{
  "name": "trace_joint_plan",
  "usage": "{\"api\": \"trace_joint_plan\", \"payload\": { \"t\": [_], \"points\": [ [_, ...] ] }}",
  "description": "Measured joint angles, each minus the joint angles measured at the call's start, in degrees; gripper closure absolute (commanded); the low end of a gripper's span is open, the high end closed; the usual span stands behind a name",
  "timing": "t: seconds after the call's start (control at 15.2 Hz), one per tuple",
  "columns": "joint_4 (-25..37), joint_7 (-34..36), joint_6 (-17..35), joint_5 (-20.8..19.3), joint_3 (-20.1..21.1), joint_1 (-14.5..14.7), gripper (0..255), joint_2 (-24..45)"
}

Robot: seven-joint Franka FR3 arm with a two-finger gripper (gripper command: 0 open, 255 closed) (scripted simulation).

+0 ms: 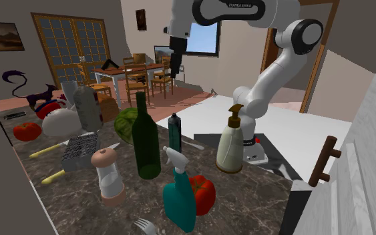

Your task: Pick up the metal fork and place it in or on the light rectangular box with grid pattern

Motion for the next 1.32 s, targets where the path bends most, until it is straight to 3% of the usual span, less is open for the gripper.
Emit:
{"api": "trace_joint_plan", "payload": {
  "t": [0.46, 1.12, 1.25, 1.32],
  "points": [
    [-8.29, 6.92, 4.12, 2.45, 1.89, -1.02, 0, -0.39],
    [-22.03, 21.23, 14.39, 10.02, 7.06, -1.05, 0, 2.91],
    [-23.62, 23.98, 18.35, 12.18, 8.01, -0.69, 0, 3.48],
    [-24.14, 25.21, 23.3, 13.27, 8.5, -0.48, 0, 4.35]
  ]
}}
